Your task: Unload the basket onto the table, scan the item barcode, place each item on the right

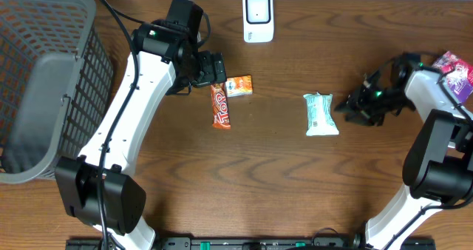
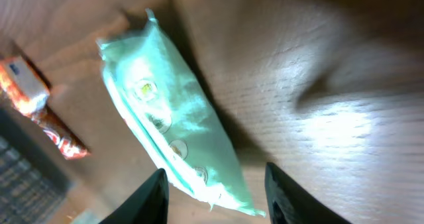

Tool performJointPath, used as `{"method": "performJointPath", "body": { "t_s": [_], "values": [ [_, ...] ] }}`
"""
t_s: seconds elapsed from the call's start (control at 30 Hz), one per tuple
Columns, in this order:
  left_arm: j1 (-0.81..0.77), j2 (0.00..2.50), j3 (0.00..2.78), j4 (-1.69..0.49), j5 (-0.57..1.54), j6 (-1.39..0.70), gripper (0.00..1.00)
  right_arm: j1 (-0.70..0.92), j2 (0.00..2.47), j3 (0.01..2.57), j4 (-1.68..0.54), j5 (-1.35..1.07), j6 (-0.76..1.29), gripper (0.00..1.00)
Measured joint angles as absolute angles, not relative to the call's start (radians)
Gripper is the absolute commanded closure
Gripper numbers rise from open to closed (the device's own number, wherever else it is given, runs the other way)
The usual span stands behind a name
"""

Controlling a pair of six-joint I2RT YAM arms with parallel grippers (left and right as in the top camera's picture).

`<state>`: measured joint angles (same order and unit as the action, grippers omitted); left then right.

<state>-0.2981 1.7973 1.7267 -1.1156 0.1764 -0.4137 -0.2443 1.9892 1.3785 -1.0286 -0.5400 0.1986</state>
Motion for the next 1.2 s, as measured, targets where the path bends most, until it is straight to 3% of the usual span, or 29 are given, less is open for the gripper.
{"method": "performJointPath", "body": {
  "t_s": [0.3,0.4,0.8,0.93,1.07,1.17,1.2],
  "values": [
    [-0.298,1.797,1.727,-1.115,0.176,-0.413,0.02,-0.164,1.989,1.45,-1.088,-0.456,0.135,0.43],
    [-0.298,1.797,1.727,-1.115,0.176,-0.413,0.02,-0.12,1.989,1.45,-1.082,-0.4,0.126,0.32],
    [-0.298,1.797,1.727,-1.115,0.176,-0.413,0.02,-0.089,1.989,1.399,-0.929,-0.326,0.181,0.31],
    [-0.298,1.797,1.727,-1.115,0.176,-0.414,0.02,-0.088,1.989,1.32,-0.831,-0.363,0.175,0.41],
    [-0.298,1.797,1.727,-1.115,0.176,-0.414,0.02,-0.089,1.986,1.251,-0.739,-0.445,0.172,0.69],
    [-0.298,1.797,1.727,-1.115,0.176,-0.413,0.02,-0.089,1.981,1.221,-0.693,-0.49,0.172,0.99],
    [-0.298,1.797,1.727,-1.116,0.176,-0.413,0.02,-0.089,1.979,1.217,-0.691,-0.499,0.172,0.99]
  ]
}}
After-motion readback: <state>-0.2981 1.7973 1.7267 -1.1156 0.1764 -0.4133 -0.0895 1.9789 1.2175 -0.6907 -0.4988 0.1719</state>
